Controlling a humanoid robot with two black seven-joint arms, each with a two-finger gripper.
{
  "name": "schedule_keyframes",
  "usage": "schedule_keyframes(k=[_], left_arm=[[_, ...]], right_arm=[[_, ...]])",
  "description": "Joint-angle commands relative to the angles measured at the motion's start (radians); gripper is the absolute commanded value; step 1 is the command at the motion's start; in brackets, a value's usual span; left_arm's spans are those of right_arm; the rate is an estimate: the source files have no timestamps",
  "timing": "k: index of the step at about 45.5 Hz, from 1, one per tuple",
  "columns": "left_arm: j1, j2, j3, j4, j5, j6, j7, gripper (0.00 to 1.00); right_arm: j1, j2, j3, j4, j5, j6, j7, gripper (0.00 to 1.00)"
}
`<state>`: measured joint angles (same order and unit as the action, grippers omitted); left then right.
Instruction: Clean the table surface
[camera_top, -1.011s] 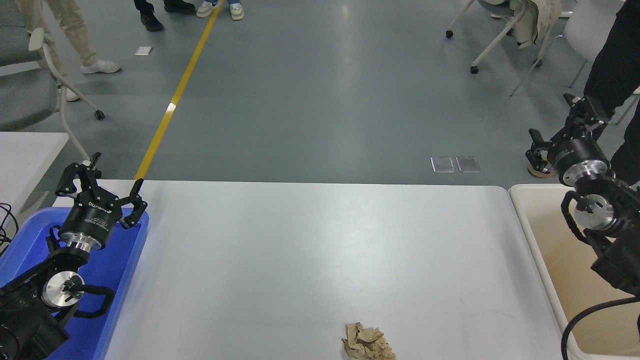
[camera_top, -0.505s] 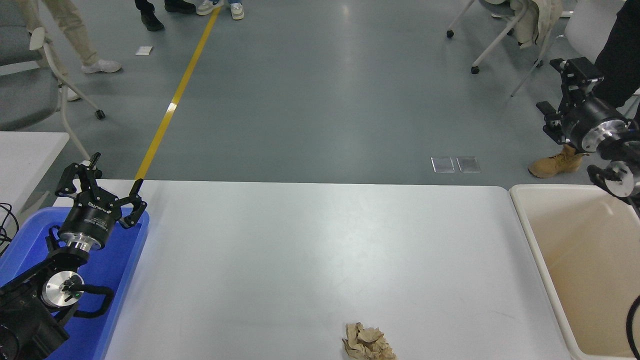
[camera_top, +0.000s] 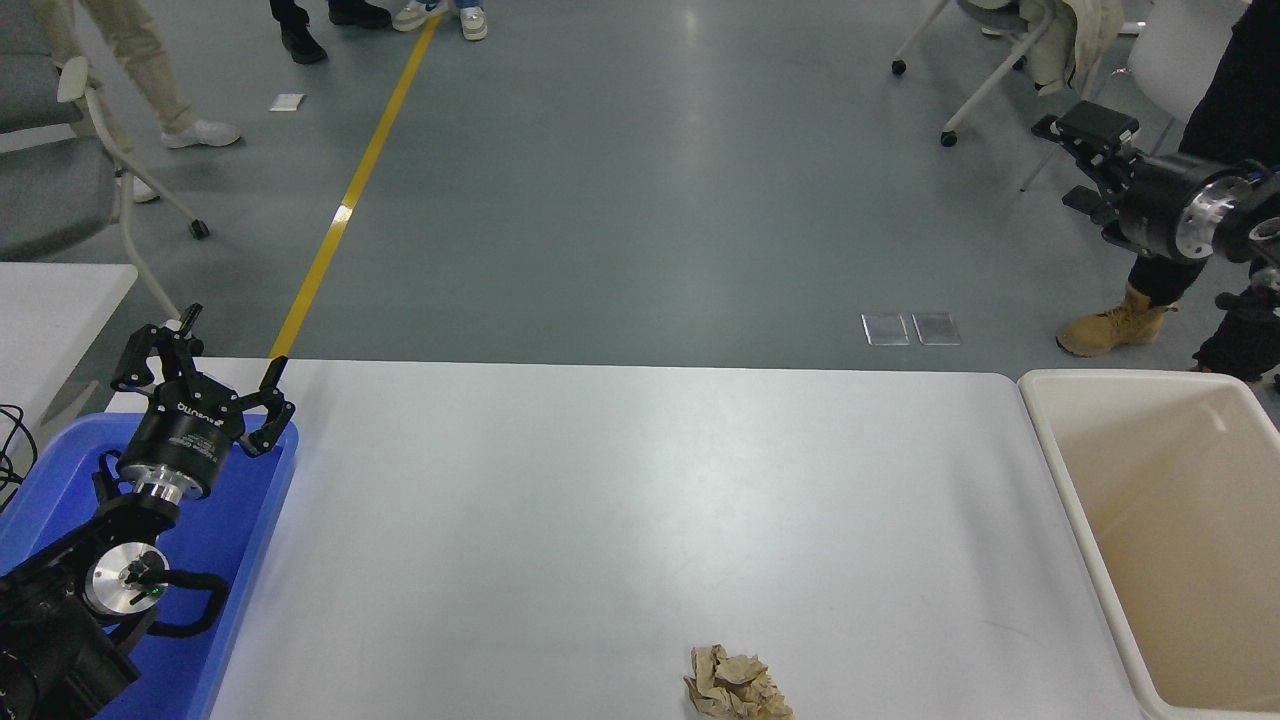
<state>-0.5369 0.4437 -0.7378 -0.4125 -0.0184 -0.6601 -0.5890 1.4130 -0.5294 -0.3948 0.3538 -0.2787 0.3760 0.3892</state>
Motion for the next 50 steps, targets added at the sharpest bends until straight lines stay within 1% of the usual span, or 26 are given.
schedule_keyframes(k=[1,6,12,17,28,31,36,40,42,50], left_arm=[[0.0,0.001,0.0,0.001,0.0,0.001,0.0,1.0],[0.0,0.0,0.0,0.0,0.0,-0.001,0.0,1.0],[0.0,0.0,0.0,0.0,0.0,0.001,0.0,1.0],[0.0,0.001,0.0,0.0,0.0,0.001,0.0,1.0],[0.0,0.001,0.0,0.0,0.0,0.001,0.0,1.0],[0.0,0.001,0.0,0.0,0.0,-0.001,0.0,1.0],[0.0,0.001,0.0,0.0,0.0,-0.001,0.0,1.0],[0.0,0.001,0.0,0.0,0.0,-0.001,0.0,1.0],[0.0,0.001,0.0,0.0,0.0,-0.001,0.0,1.0],[0.0,0.001,0.0,0.0,0.0,0.001,0.0,1.0]], right_arm=[[0.118,0.011,-0.059,0.001,-0.023,0.112,-0.001,0.99],[0.133,0.031,-0.059,0.007,-0.102,0.141,0.0,0.99],[0.153,0.065,-0.067,0.06,-0.256,0.144,0.0,0.99],[0.187,0.107,-0.146,0.119,-0.372,0.141,0.0,0.99],[0.239,0.325,-0.378,0.136,-0.396,0.142,0.005,0.99],[0.247,0.412,-0.438,0.154,-0.398,0.142,0.005,0.99],[0.262,0.479,-0.504,0.188,-0.416,0.144,0.005,0.99],[0.283,0.497,-0.529,0.273,-0.464,0.15,0.007,0.99],[0.306,0.493,-0.53,0.365,-0.522,0.152,0.007,0.99],[0.337,0.464,-0.542,0.574,-0.68,0.152,0.005,0.99]])
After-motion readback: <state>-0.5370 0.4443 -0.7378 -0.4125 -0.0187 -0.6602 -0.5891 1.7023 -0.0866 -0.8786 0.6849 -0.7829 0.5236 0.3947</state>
